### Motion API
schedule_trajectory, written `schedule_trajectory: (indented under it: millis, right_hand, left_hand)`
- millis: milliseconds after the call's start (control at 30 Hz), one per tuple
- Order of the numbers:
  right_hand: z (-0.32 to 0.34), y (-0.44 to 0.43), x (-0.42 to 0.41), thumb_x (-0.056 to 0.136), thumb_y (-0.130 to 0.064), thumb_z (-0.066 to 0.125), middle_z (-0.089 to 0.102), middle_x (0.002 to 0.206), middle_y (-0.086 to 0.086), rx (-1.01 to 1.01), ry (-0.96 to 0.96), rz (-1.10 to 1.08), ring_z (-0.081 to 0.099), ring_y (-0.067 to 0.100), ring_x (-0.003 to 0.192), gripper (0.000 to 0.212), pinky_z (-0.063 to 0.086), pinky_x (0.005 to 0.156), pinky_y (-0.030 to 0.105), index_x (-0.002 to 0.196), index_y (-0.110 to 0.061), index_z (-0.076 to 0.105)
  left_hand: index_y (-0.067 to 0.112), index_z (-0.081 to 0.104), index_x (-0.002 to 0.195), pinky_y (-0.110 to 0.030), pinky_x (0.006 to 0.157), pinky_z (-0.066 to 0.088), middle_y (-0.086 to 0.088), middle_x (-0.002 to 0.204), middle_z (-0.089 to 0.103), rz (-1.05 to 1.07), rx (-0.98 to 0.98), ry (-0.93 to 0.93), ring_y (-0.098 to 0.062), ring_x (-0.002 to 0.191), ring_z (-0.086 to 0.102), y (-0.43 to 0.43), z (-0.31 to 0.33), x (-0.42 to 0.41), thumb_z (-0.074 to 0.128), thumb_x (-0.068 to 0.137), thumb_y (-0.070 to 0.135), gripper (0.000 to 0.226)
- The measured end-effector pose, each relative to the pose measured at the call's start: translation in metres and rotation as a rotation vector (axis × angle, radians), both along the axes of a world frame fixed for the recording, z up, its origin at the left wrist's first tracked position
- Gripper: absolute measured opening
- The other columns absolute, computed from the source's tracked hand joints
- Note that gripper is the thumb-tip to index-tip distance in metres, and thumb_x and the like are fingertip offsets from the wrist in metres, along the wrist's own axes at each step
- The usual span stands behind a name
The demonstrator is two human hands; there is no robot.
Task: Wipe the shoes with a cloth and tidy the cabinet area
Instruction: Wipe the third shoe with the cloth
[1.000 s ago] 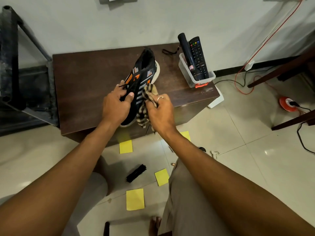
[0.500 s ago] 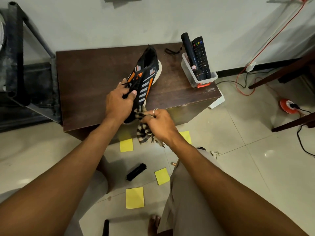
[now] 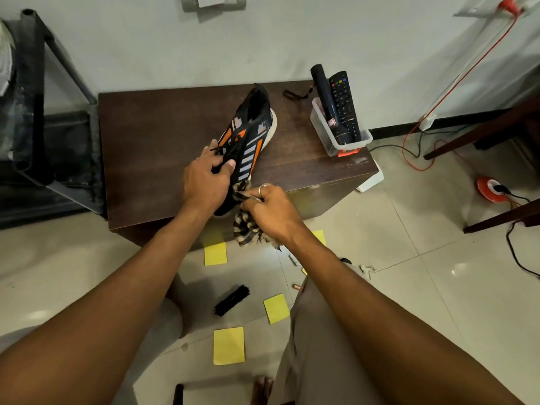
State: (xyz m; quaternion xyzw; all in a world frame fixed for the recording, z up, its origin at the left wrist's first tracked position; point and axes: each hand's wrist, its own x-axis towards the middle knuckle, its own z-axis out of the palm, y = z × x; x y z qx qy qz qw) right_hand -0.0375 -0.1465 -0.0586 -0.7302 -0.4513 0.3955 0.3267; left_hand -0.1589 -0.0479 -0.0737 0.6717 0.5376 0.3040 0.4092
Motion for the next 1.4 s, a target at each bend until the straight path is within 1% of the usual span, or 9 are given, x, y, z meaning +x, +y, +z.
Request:
schedule_trajectory:
  millis: [167, 300, 500, 633, 733, 833, 1067, 1267, 1400]
  right_hand:
    - [-0.003, 0.026, 0.004, 0.102, -0.019, 0.056, 0.051, 0.105, -0.002, 0.272, -0.116, -0.273, 0.059, 0.012, 0.092, 0.024, 0.054, 0.083, 0.03, 0.121, -0.011, 0.068]
    - [-0.008, 0.041, -0.001, 0.102, -0.03, 0.056, 0.047, 0.092, -0.015, 0.085, -0.227, -0.156, 0.055, 0.004, 0.08, 0.025, 0.053, 0.077, 0.033, 0.119, -0.013, 0.061]
    - [0.012, 0.018, 0.011, 0.093, -0.013, 0.06, 0.07, 0.093, -0.001, -0.054, -0.19, 0.143, 0.064, 0.012, 0.087, 0.019, 0.048, 0.075, 0.027, 0.101, -0.01, 0.077]
    - [0.025, 0.019, 0.026, 0.099, -0.014, 0.059, 0.062, 0.099, -0.001, 0.103, -0.146, -0.143, 0.06, 0.005, 0.082, 0.012, 0.045, 0.063, 0.012, 0.094, -0.019, 0.069]
    - [0.015, 0.031, 0.017, 0.101, -0.016, 0.057, 0.05, 0.106, -0.001, 0.229, -0.208, -0.241, 0.054, 0.002, 0.089, 0.021, 0.044, 0.071, 0.005, 0.117, -0.014, 0.07]
    - [0.003, 0.038, 0.007, 0.099, -0.02, 0.059, 0.054, 0.11, 0.0, 0.088, -0.233, -0.113, 0.059, 0.012, 0.1, 0.031, 0.049, 0.085, 0.021, 0.127, -0.013, 0.069]
    - [0.037, 0.03, 0.024, 0.088, -0.011, 0.062, 0.064, 0.06, -0.009, -0.157, -0.125, 0.223, 0.056, 0.005, 0.055, 0.025, 0.047, 0.061, 0.028, 0.065, -0.016, 0.069]
    - [0.037, 0.043, 0.029, 0.093, -0.02, 0.059, 0.067, 0.102, 0.001, 0.129, -0.276, -0.168, 0.063, 0.01, 0.091, 0.023, 0.052, 0.081, 0.025, 0.108, -0.013, 0.075]
    - [0.009, 0.032, 0.001, 0.097, -0.024, 0.06, 0.054, 0.113, 0.002, 0.029, -0.25, -0.148, 0.059, 0.017, 0.101, 0.033, 0.053, 0.091, 0.034, 0.126, -0.012, 0.068]
  left_hand:
    - [0.015, 0.073, 0.124, -0.037, 0.122, 0.029, 0.001, 0.157, 0.043, -0.032, 0.028, 0.054, -0.018, 0.149, 0.034, 0.002, -0.005, -0.001, 0.063, 0.098, 0.025, 0.029]
    - [0.016, 0.074, 0.121, -0.04, 0.122, 0.03, 0.001, 0.157, 0.042, -0.041, 0.043, 0.09, -0.021, 0.149, 0.035, 0.005, -0.007, 0.002, 0.063, 0.097, 0.025, 0.028]
    - [0.016, 0.075, 0.119, -0.037, 0.121, 0.03, 0.002, 0.158, 0.041, -0.027, 0.034, 0.101, -0.022, 0.148, 0.036, 0.006, -0.007, 0.001, 0.063, 0.096, 0.027, 0.028]
    - [0.015, 0.075, 0.118, -0.039, 0.122, 0.028, 0.001, 0.159, 0.04, -0.047, 0.032, 0.087, -0.02, 0.15, 0.033, 0.005, -0.007, 0.002, 0.063, 0.096, 0.029, 0.029]
    - [0.015, 0.075, 0.119, -0.04, 0.123, 0.026, 0.002, 0.16, 0.039, -0.042, 0.025, 0.096, -0.021, 0.15, 0.032, 0.005, -0.007, 0.001, 0.063, 0.097, 0.03, 0.029]
    - [0.016, 0.074, 0.12, -0.038, 0.123, 0.026, 0.001, 0.159, 0.039, -0.04, 0.03, 0.108, -0.021, 0.15, 0.032, 0.005, -0.006, 0.003, 0.063, 0.097, 0.029, 0.029]
    - [0.016, 0.071, 0.126, -0.04, 0.124, 0.025, 0.002, 0.159, 0.039, -0.033, 0.02, 0.087, -0.02, 0.151, 0.03, 0.003, -0.003, 0.002, 0.064, 0.097, 0.028, 0.032]
    - [0.017, 0.072, 0.125, -0.043, 0.124, 0.025, 0.002, 0.16, 0.038, -0.041, 0.013, 0.099, -0.02, 0.151, 0.03, 0.004, -0.003, 0.001, 0.064, 0.098, 0.029, 0.031]
    - [0.017, 0.073, 0.123, -0.042, 0.123, 0.026, 0.001, 0.16, 0.039, -0.041, 0.021, 0.123, -0.02, 0.151, 0.031, 0.004, -0.003, 0.004, 0.064, 0.097, 0.029, 0.03]
